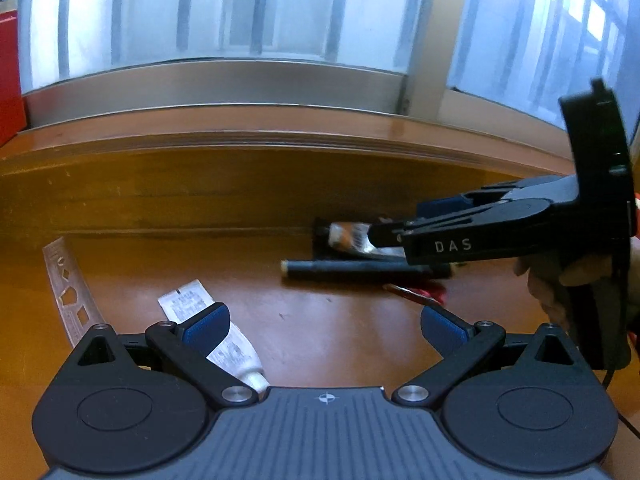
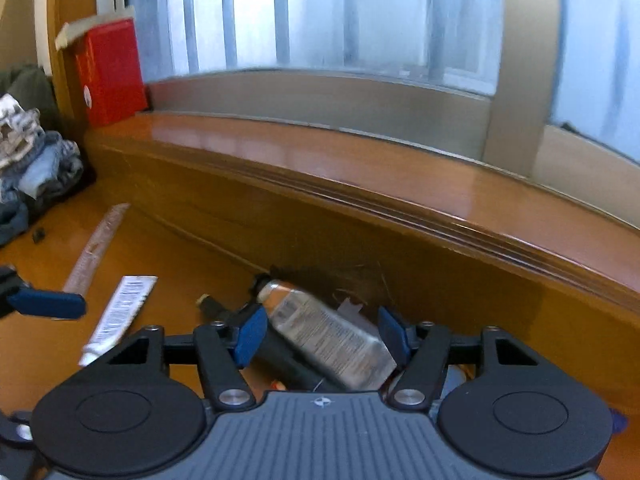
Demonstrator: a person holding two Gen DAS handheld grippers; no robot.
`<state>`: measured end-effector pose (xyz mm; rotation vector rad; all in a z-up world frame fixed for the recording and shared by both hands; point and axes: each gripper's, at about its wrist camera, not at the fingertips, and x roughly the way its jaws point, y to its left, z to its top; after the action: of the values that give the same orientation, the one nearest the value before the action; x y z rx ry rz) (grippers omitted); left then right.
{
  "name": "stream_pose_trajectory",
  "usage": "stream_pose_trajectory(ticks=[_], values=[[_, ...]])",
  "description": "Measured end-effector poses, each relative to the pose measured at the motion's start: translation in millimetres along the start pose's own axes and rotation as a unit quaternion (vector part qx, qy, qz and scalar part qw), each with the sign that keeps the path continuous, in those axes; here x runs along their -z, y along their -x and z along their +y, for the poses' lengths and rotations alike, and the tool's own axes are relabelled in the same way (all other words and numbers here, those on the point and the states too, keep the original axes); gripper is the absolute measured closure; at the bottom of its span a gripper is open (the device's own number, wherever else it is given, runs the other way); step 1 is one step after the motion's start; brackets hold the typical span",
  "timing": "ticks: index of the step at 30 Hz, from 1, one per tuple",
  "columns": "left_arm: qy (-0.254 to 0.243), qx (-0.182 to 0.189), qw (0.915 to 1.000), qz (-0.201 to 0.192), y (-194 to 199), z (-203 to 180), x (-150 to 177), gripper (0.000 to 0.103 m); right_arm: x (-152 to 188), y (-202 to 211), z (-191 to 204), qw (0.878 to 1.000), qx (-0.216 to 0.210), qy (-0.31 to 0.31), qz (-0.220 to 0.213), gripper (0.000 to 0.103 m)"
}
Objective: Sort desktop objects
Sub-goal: 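Move both open tools back toward the tubes and marker on the desk, then grasp the paint tube with the left tool while the right tool grasps a grey hook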
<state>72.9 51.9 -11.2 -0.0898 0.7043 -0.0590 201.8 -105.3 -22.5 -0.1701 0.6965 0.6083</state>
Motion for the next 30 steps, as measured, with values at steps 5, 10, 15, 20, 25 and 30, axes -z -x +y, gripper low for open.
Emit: stream_pose_trajectory(ticks=[5,10,15,20,25,30], values=[[0.014,-0.011,0.9998,0.003,-10,12,-3,0.000,3,-26,-12,0.998,-0.018,-0.019,0.060,0.039],[0.023,-0.020,0.9995,0.001,-10,22,-4,0.000,19,-7,10,0.995,-0.049,-0.004,0.084,0.042],[0.030,-0.020,0.9993,-0.004,-5,29,-2,0.000,39,16,41,0.991,-0.093,0.000,0.097,0.046],[0.036,-0.011,0.9993,-0.005,-3,31,-3,0.000,53,34,56,0.990,-0.101,-0.003,0.093,0.046],[0.016,-0.005,0.9999,-0.002,-7,23,-2,0.000,66,52,53,0.996,-0.041,0.003,0.075,0.051],[0.007,0.005,1.0000,0.002,-11,18,-2,0.000,71,51,52,0.998,-0.026,0.006,0.064,0.086]])
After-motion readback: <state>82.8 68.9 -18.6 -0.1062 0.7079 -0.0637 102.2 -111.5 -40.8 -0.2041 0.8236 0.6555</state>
